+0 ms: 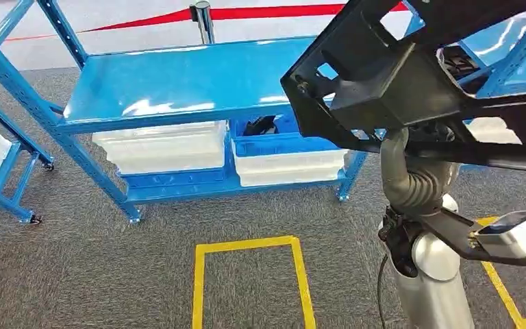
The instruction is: Take the parts from the cabinet and place them on the table.
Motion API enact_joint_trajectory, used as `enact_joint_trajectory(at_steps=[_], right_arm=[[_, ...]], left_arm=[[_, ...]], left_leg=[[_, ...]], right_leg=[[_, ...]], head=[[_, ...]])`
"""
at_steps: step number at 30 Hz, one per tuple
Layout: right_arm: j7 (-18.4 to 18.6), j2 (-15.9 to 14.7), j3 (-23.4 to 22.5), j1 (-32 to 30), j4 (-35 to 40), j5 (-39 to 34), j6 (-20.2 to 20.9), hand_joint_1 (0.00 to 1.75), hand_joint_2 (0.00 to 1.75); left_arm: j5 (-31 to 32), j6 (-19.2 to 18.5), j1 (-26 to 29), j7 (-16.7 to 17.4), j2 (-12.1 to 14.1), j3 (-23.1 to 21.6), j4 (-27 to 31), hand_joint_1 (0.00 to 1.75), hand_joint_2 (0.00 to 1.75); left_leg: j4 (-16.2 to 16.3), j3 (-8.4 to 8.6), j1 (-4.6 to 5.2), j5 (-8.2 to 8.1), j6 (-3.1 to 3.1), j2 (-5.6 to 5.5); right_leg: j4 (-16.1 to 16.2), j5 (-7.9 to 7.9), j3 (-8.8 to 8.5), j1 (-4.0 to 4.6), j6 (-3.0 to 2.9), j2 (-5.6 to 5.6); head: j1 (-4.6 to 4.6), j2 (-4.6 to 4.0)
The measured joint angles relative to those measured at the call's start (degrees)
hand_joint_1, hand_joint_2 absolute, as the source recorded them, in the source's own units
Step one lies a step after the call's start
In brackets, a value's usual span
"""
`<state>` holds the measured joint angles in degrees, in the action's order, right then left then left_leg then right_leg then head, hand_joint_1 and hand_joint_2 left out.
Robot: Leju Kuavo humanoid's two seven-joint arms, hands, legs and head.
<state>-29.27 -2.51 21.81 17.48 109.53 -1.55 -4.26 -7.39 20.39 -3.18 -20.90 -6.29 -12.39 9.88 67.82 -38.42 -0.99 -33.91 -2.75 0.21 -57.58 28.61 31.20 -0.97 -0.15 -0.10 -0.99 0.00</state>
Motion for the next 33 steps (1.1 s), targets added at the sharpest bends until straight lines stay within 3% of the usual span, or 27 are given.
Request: enact_joint_trajectory(at_steps=[1,2,3,4,6,7,8,9,10,12,13,14,16,17,18,19,21,22,23,24,26,27,28,29,31,32,33], right_arm=[[0.0,0.0,0.0,0.0,0.0,0.0,0.0,1.75,1.75],[0.0,0.0,0.0,-0.1,0.0,0.1,-0.1,1.75,1.75],[0.0,0.0,0.0,-0.1,0.0,0.1,-0.1,1.75,1.75],[0.0,0.0,0.0,-0.2,0.0,0.1,-0.1,1.75,1.75],[0.0,0.0,0.0,-0.2,0.0,0.2,-0.1,1.75,1.75],[0.0,0.0,0.0,-0.2,0.2,0.2,-0.1,1.75,1.75],[0.0,0.0,0.0,-0.2,0.3,0.2,-0.1,1.75,1.75],[0.0,0.0,-0.1,-0.2,0.5,0.2,-0.1,1.75,1.75],[-0.1,0.0,-0.2,-0.1,0.6,0.2,-0.2,1.75,1.75],[-0.1,0.0,-0.2,-0.3,0.6,0.2,-0.2,1.75,1.75],[-0.2,0.0,-0.2,-0.4,0.7,0.3,-0.2,1.75,1.75],[-0.2,0.0,-0.3,-0.4,0.7,0.3,-0.2,1.75,1.75],[-0.2,-0.1,-0.3,-0.5,0.7,0.3,-0.3,1.75,1.75],[-0.2,-0.1,-0.3,-0.6,0.7,0.3,-0.4,1.75,1.75],[-0.2,-0.1,-0.3,-0.6,0.7,0.3,-0.4,1.75,1.75],[-0.2,-0.1,-0.3,-0.6,0.7,0.3,-0.5,1.75,1.75],[-0.2,-0.1,-0.3,-0.6,0.7,0.4,-0.6,1.75,1.75],[-0.2,-0.1,-0.3,-0.6,0.7,0.4,-0.7,1.75,1.75],[-0.2,-0.1,-0.3,-0.5,0.8,0.5,-0.7,1.75,1.75],[-0.3,-0.1,-0.3,-0.6,0.8,0.5,-0.7,1.75,1.75],[-0.3,-0.1,-0.3,-0.6,0.8,0.5,-0.8,1.75,1.75],[-0.3,-0.1,-0.3,-0.7,0.8,0.5,-0.9,1.75,1.75],[-0.3,0.0,-0.3,-0.6,0.8,0.6,-0.9,1.75,1.75],[-0.3,0.0,-0.3,-0.6,0.8,0.6,-0.9,1.75,1.75],[-0.3,0.0,-0.3,-0.6,0.8,0.7,-1.1,1.75,1.75],[-0.3,0.0,-0.3,-0.6,0.8,0.7,-1.1,1.75,1.75],[-0.3,0.0,-0.3,-0.7,0.8,0.7,-1.1,1.75,1.75]], left_arm=[[0.0,0.0,0.0,0.0,0.0,0.0,0.0,0.0,1.75],[0.0,0.0,0.0,0.0,0.0,0.0,0.0,0.0,1.75],[0.0,0.0,-0.1,0.0,0.0,0.0,0.0,0.0,1.75],[0.0,0.0,-0.1,0.0,0.0,0.0,0.0,0.0,1.75],[0.0,0.0,-0.1,0.0,0.0,0.0,0.0,0.0,1.75],[0.0,0.0,-0.1,0.0,0.0,0.0,0.0,0.0,1.75],[0.0,0.1,-0.3,0.0,0.0,0.0,0.0,0.0,1.75],[0.1,0.2,-0.5,0.0,0.0,0.0,0.1,0.0,1.75],[0.1,0.2,-0.5,0.0,0.0,0.0,0.1,0.0,1.75],[0.1,0.2,-0.5,0.0,-0.1,0.0,0.0,0.0,1.75],[0.1,0.2,-0.6,0.2,-0.1,0.0,0.0,0.0,1.75],[0.1,0.3,-0.6,0.3,-0.1,0.0,0.0,0.0,1.75],[0.1,0.2,-0.6,0.3,-0.1,0.0,0.0,0.0,1.75],[0.1,0.2,-0.6,0.3,-0.1,0.0,0.0,0.0,1.75],[0.1,0.2,-0.6,0.3,-0.1,0.0,0.0,0.0,1.75],[0.1,0.2,-0.6,0.3,-0.1,0.0,0.0,0.0,1.75],[0.1,0.2,-0.6,0.3,-0.1,0.0,0.0,0.0,1.75],[0.1,0.2,-0.6,0.3,-0.1,0.0,0.0,0.0,1.75],[0.1,0.2,-0.6,0.3,-0.1,0.0,0.0,0.0,1.75],[0.1,0.2,-0.6,0.3,-0.1,0.0,0.0,0.0,1.75],[0.1,0.2,-0.6,0.3,-0.1,0.0,0.0,0.0,1.75],[0.1,0.2,-0.5,0.3,-0.1,0.0,0.0,0.0,1.75],[0.1,0.2,-0.5,0.3,-0.1,0.0,0.0,0.0,1.75],[0.0,0.2,-0.5,0.3,-0.1,0.0,0.0,0.0,1.75],[0.0,0.2,-0.5,0.3,-0.1,0.0,0.0,0.0,1.75],[0.0,0.2,-0.5,0.3,-0.1,0.0,0.0,0.0,1.75],[0.0,0.2,-0.5,0.3,-0.1,0.0,0.0,0.0,1.75]], left_leg=[[4.5,-0.89,0.09,-2.61,-0.04,-0.04],[8.1,-1.23,0.08,-3.53,-0.04,-0.03],[9.5,-0.75,0.09,-2.75,0.0,-0.03],[8.7,0.62,0.11,-0.81,0.08,-0.03],[1.7,5.85,0.17,3.37,0.41,-0.03],[-4.0,9.78,0.26,3.47,0.71,-0.04],[-8.9,12.6,0.61,2.09,0.75,-0.03],[-11.2,13.82,0.73,0.89,0.89,-0.11],[-11.0,13.3,0.89,1.08,1.04,-0.29],[-11.3,12.09,0.67,2.1,2.0,-0.16],[-11.1,11.74,0.51,2.86,2.58,0.15],[-11.1,10.84,0.52,3.48,3.09,0.2],[-11.0,9.15,0.53,4.69,3.22,0.29],[-10.9,8.39,0.53,5.22,3.22,0.34],[-10.7,7.63,0.52,5.73,3.19,0.39],[-10.5,6.74,0.5,6.19,3.11,0.44],[-9.8,5.26,0.41,6.86,2.83,0.42],[-9.4,4.83,0.41,7.08,2.54,0.34],[-9.0,4.36,0.71,7.2,2.34,0.26],[-8.9,4.11,0.72,7.57,1.94,0.2],[-8.9,3.45,0.71,8.43,1.27,0.26],[-8.9,3.11,0.9,8.67,0.83,0.28],[-8.2,2.74,0.59,7.66,0.66,0.13],[-6.1,1.97,0.59,5.13,0.7,0.11],[2.6,-0.77,0.58,-0.75,0.59,-0.01],[6.6,-1.91,0.54,-2.2,0.54,-0.01],[9.1,-2.3,0.49,-2.12,0.53,0.0]], right_leg=[[-0.1,-0.56,0.71,0.14,-0.11,-0.01],[-0.2,-1.14,1.49,0.3,-0.25,-0.06],[-0.3,-1.64,2.27,0.39,-0.29,-0.08],[-0.5,-2.21,3.18,0.49,-0.27,-0.09],[-0.8,-3.22,4.73,0.54,-0.09,-0.02],[-1.0,-3.67,5.18,0.5,0.17,0.05],[-1.2,-3.9,5.5,0.84,0.49,0.04],[-1.2,-4.56,5.54,0.77,0.79,-0.07],[-1.0,-5.15,5.75,0.66,0.95,-0.24],[-0.9,-6.07,5.92,0.94,1.58,-0.16],[-1.4,-4.28,6.8,0.7,1.89,-0.12],[-3.6,-0.82,7.52,0.69,1.99,-0.1],[-12.1,5.69,9.42,0.57,2.2,-0.09],[-16.0,6.87,10.07,0.56,2.3,-0.09],[-18.3,6.25,10.07,0.51,2.38,-0.09],[-18.3,4.14,9.01,0.41,2.47,-0.09],[-11.3,0.03,3.57,0.28,2.41,-0.09],[-6.2,-0.13,0.09,0.26,2.39,-0.09],[-1.7,1.09,-2.92,0.45,2.17,-0.07],[0.1,2.14,-3.8,0.6,1.82,0.03],[0.2,2.34,-2.95,0.72,1.53,0.07],[0.4,1.87,-2.39,0.22,0.87,0.1],[0.5,1.42,-2.03,-0.07,0.45,0.0],[0.5,1.09,-1.64,-0.04,-0.1,-0.01],[0.4,0.41,-0.89,0.13,-0.39,-0.02],[0.4,0.1,-0.49,0.2,-0.43,-0.04],[0.2,-0.18,-0.05,0.27,-0.42,-0.04]], head=[[0.38,0.0],[0.64,0.0],[0.64,0.0],[0.66,0.0],[0.79,0.0],[0.86,0.0],[0.9,0.0],[0.81,0.0],[0.79,0.0],[0.75,0.0],[1.06,0.0],[0.47,0.0],[-0.13,0.0],[-0.32,0.0],[-0.58,0.0],[-0.83,0.0],[-1.22,0.0],[-1.37,0.0],[-1.79,0.0],[-1.9,0.0],[-1.68,0.0],[-1.44,0.0],[-1.09,0.0],[-0.67,0.0],[0.29,0.0],[0.44,0.0],[0.53,0.0]])
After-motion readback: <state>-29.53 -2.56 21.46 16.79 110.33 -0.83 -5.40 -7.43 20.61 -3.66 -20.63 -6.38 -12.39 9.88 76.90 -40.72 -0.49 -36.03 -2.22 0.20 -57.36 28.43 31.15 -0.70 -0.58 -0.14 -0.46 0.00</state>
